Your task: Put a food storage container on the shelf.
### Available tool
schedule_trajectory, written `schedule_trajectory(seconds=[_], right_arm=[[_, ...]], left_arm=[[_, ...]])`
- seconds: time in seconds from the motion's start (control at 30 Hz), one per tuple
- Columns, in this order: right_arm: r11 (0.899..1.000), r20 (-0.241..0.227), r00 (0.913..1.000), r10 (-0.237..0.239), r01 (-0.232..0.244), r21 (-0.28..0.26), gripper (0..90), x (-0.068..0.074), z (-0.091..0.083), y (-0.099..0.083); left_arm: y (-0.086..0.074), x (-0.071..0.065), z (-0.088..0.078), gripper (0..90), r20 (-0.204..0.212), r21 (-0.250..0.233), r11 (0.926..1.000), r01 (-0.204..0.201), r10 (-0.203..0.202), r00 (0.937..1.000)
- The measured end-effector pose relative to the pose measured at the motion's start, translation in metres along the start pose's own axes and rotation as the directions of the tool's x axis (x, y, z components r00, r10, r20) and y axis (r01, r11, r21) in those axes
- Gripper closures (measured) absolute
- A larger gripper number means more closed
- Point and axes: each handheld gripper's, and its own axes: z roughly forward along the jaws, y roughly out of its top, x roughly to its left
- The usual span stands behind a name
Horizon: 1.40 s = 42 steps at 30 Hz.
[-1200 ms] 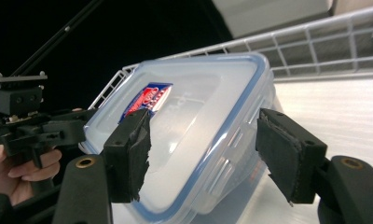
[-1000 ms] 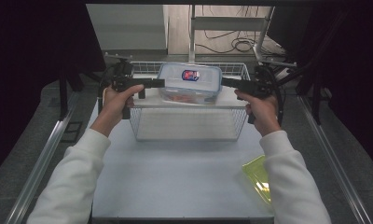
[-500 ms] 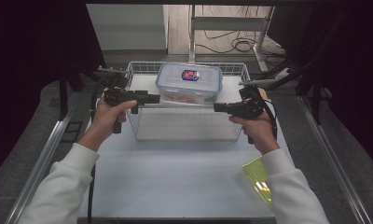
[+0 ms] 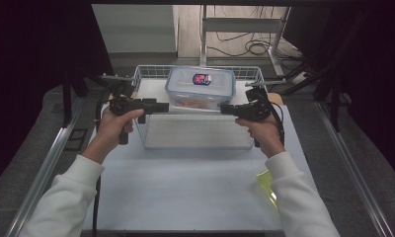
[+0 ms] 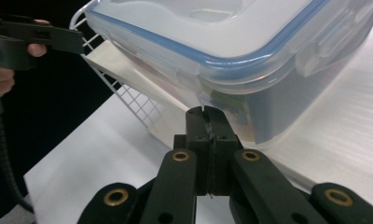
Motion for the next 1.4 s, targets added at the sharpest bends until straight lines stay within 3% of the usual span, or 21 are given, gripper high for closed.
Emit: schedule_trajectory(seconds=[0.37, 0.67, 0.8, 0.93, 1.2, 1.4], right_arm=[[0.999, 0.037, 0.9988, 0.032, -0.031, -0.032, 88.7, -0.007, 0.003, 0.002], [0.998, 0.03, 0.9982, 0.051, -0.05, -0.04, 88.5, -0.011, 0.003, 0.001], [0.998, 0.013, 0.9993, 0.036, -0.035, -0.052, 88.5, -0.007, -0.006, -0.003], [0.998, -0.008, 0.9998, 0.02, -0.02, -0.062, 88.5, 0.0, -0.024, -0.014], [0.998, 0.009, 0.9999, -0.008, 0.009, -0.065, 87.6, 0.011, -0.06, -0.049], [0.998, 0.011, 0.9997, -0.021, 0.021, -0.052, 87.0, 0.021, -0.076, -0.085]], left_arm=[[-0.004, 0.002, -0.003, 20.7, -0.004, 0.0, 1.0, 0.009, -0.009, 1.0], [-0.007, 0.001, -0.003, 20.5, -0.003, 0.002, 1.0, 0.005, -0.005, 1.0], [-0.014, -0.002, -0.007, 20.6, -0.01, 0.0, 1.0, -0.007, 0.007, 0.9999], [-0.027, -0.011, -0.013, 20.7, -0.034, 0.014, 0.9986, -0.051, 0.052, 0.9981], [-0.067, -0.021, -0.02, 20.9, -0.009, 0.02, 0.9981, -0.058, 0.058, 0.9983], [-0.102, -0.023, -0.025, 20.9, -0.004, 0.028, 0.9969, -0.073, 0.073, 0.9973]])
